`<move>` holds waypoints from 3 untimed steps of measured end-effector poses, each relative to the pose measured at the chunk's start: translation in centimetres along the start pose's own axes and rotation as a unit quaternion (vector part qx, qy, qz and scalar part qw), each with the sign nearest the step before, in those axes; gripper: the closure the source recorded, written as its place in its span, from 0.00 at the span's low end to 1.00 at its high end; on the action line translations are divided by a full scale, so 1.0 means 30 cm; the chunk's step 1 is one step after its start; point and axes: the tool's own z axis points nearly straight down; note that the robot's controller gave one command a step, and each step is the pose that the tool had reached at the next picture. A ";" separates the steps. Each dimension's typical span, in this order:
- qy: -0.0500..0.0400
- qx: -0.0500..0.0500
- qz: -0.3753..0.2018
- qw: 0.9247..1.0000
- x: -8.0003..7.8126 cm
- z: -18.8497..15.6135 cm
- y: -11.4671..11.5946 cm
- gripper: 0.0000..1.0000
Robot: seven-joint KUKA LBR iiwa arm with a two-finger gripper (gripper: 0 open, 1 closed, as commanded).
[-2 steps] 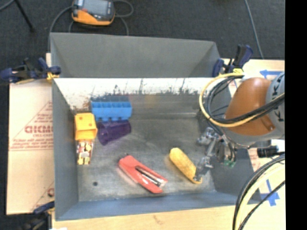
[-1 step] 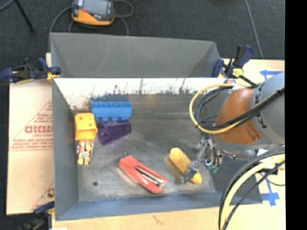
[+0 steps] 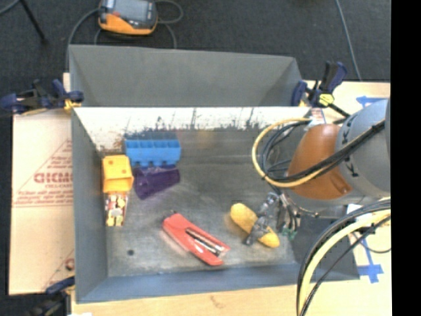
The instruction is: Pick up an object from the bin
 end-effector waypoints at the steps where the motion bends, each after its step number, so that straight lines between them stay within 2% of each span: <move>1: 0.000 0.000 0.000 1.000 0.000 0.000 0.000 1.00; 3: 0.001 0.000 -0.001 1.000 -0.001 -0.008 -0.002 1.00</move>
Offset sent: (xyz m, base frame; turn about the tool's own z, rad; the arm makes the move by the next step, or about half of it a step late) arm -0.0002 0.0001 0.0044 0.0000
